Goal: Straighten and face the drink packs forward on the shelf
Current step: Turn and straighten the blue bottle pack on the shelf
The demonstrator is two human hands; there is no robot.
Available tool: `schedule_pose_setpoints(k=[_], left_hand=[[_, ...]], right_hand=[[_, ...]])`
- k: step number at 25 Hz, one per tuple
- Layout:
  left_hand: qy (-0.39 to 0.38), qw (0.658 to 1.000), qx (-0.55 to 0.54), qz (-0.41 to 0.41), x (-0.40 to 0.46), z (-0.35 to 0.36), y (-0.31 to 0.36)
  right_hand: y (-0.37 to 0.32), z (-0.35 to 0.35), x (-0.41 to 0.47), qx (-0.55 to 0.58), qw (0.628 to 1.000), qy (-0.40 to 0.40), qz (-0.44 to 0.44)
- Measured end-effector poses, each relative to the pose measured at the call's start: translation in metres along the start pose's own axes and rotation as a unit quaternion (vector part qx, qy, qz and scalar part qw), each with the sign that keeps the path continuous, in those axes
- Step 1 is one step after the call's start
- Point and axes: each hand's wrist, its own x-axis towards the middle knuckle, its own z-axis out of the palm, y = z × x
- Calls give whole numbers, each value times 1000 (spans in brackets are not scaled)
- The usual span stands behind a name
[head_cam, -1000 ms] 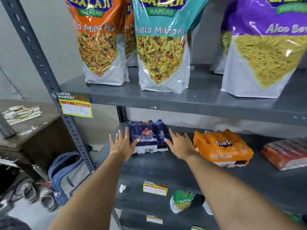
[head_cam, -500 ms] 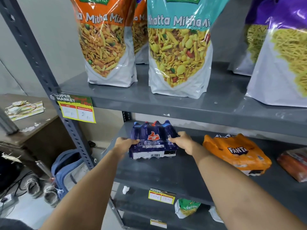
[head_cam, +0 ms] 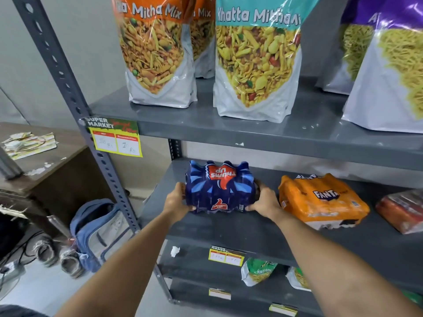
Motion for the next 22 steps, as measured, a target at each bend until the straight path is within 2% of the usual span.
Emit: schedule_pose_setpoints(k=[3,5,7,8,11,14,16,18,20,22], left_hand=[[-36,990,133,-12,12,-7,6],[-68,976,201,-55,20,-10,7],[-79,980,150,-106,21,-5,10],[-56,986,102,-122,18,1,12],[22,989,-86,-122,1,28,20],[-56,967,-245,-48,-18,52,43],[-75,957,-280,-22,-26,62,58],[-50,963,-265,-4,-28,65,64],[-13,967,-255,-25,-20,58,62],[-19,965,-257,-54,-7,48,55]], right_hand=[[-3,-10,6,-5,999,-46,24],[-6,-16,11,-9,996,-78,49],[-10,-19,17,-30,990,-125,60],[-12,-21,21,-31,987,-141,64],[-13,-19,27,45,988,-113,99],[-13,-18,28,115,983,-42,140],[-15,-19,28,113,982,-29,150],[-19,-19,24,108,983,-55,139],[-23,-16,20,106,979,-104,142],[-25,-16,18,112,963,-189,154]])
